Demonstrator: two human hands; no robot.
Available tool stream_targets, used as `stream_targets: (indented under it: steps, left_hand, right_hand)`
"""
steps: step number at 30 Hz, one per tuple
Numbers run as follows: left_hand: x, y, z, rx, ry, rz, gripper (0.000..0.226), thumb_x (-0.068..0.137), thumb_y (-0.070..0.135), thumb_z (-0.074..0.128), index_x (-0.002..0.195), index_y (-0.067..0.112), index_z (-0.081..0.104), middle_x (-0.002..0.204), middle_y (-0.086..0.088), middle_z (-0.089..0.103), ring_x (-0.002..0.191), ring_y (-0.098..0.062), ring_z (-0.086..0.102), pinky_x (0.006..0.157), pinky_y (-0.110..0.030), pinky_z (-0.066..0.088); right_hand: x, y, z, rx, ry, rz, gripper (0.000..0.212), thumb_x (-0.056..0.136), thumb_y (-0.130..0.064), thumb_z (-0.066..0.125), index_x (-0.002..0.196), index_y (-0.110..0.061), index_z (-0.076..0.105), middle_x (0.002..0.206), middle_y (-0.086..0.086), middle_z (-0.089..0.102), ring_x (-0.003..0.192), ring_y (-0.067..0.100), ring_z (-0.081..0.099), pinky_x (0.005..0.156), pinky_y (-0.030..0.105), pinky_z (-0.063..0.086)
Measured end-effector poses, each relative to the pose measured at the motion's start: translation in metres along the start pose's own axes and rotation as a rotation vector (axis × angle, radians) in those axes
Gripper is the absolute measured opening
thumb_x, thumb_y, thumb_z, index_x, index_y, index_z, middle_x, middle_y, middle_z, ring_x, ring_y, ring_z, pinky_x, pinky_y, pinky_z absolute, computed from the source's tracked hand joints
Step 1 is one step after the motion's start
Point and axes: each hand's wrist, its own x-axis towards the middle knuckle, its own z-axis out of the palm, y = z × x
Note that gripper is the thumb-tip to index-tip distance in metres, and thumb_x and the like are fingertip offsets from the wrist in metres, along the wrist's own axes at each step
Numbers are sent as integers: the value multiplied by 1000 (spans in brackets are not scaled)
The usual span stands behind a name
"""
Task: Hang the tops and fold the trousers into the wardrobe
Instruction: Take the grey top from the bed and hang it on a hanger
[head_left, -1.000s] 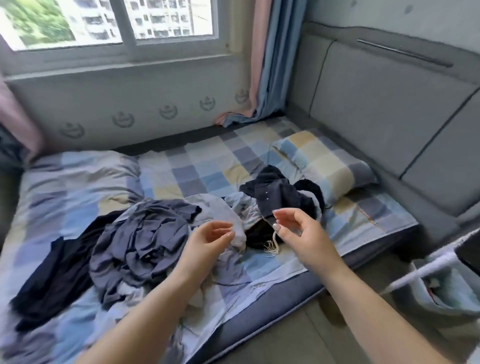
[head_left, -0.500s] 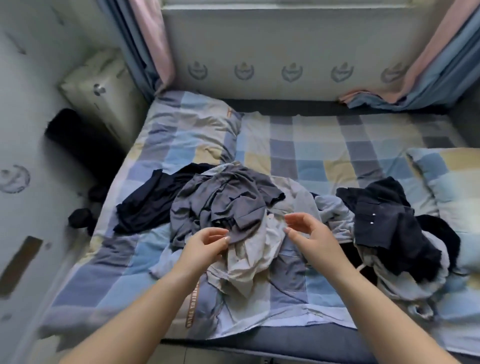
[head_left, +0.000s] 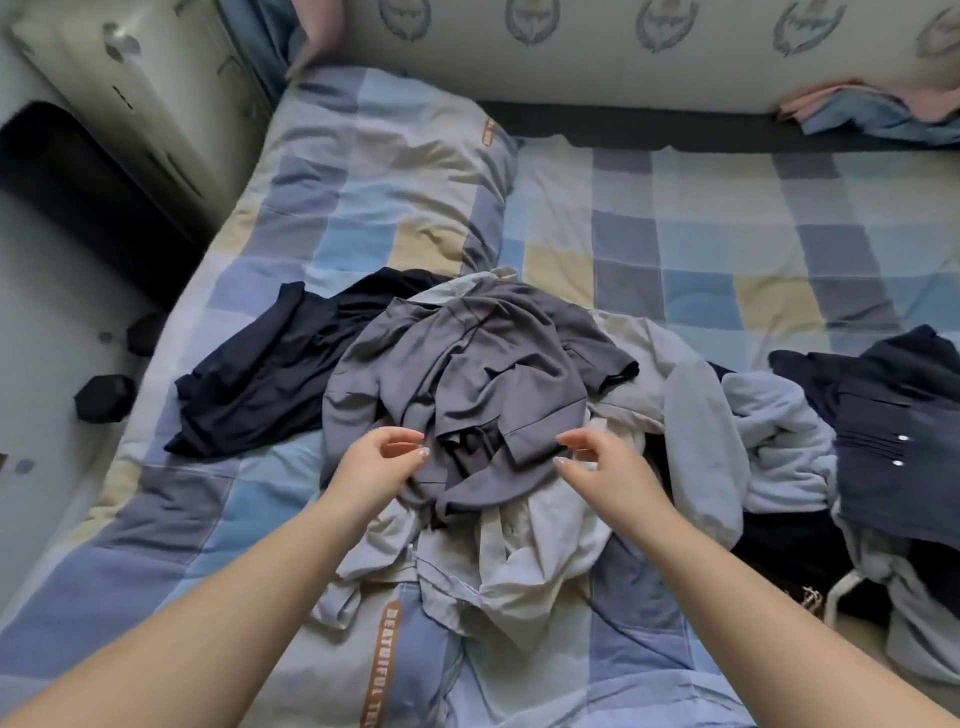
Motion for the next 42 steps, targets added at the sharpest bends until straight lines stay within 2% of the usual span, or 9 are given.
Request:
stream_targets:
  steps: [5, 11, 17, 19, 23, 29, 34, 39, 42]
  left_hand:
    - [83, -61, 18, 112, -29, 21, 30, 87, 11, 67, 116, 14, 60, 114, -3, 60, 102, -15, 57, 87, -25, 41]
    - [145, -87, 46, 60, -52, 78, 38, 85, 10, 69, 121, 13, 58, 114, -4, 60, 97, -13, 59, 87, -24, 43]
    - [160, -82, 83, -47, -201, 11, 46, 85, 19, 69, 128, 22, 52, 121, -4, 62, 97, -5, 58, 88, -26, 47]
    - [160, -73, 92, -49, -236, -1, 60, 84, 28, 70, 137, 27, 44, 132, -3, 54, 112, -10, 53, 96, -30, 46]
    - [151, -46, 95, -264, -260, -123, 80, 81, 35, 72, 147, 33, 26, 143, -2, 41, 124, -19, 49, 93, -37, 50]
    - [114, -10, 65, -380, -434, -95, 32, 84, 28, 67, 110, 9, 68, 108, -21, 69, 96, -32, 65, 80, -39, 49]
    - [69, 45, 40, -243, -475, 26, 27, 82, 34, 64, 88, 10, 77, 92, -16, 73, 84, -24, 67, 82, -37, 51]
    - [7, 90, 20, 42, -736, 48, 26, 90, 35, 61, 82, 13, 72, 71, 0, 66, 64, -9, 60, 66, -21, 45]
    - [-25, 104, 0, 206, -888, 16, 34, 79, 53, 67, 83, 20, 74, 84, -9, 60, 82, -22, 54, 79, -32, 39]
  right_hand:
    - [73, 42, 65, -104, 19, 71, 53, 89, -27, 62, 138, -17, 43, 142, 4, 39, 122, 11, 42, 88, 12, 27]
    - [142, 75, 109, 96, 208, 375, 84, 84, -32, 68, 150, -23, 18, 154, 14, 19, 139, 25, 27, 107, 34, 29]
    - [178, 111, 142, 447, 230, 533, 47, 64, -25, 77, 105, -7, 59, 98, 13, 69, 93, 31, 65, 85, 44, 53]
    - [174, 92, 137, 562, 191, 467, 9, 77, -14, 69, 73, -13, 61, 76, 9, 64, 76, 23, 59, 71, 35, 48]
    - [150, 36, 122, 847, 19, 319, 21, 92, -13, 55, 75, -18, 65, 68, -1, 56, 60, 8, 49, 56, 20, 38]
    - [106, 0, 89, 1031, -119, 286, 22, 96, -17, 51, 79, -16, 64, 55, -1, 35, 44, 5, 32, 50, 21, 24]
    - [93, -21, 61, 1162, -83, 438, 35, 94, -45, 49, 106, -14, 64, 94, 0, 72, 83, 12, 66, 64, 26, 49]
    - [98, -66, 19, 1382, -148, 543, 71, 91, -56, 44, 132, 2, 47, 134, 18, 51, 122, 31, 50, 103, 37, 38]
    - [94, -90, 3, 1049, -26, 442, 48, 92, -32, 57, 128, 0, 53, 121, 11, 61, 96, 25, 61, 73, 20, 51]
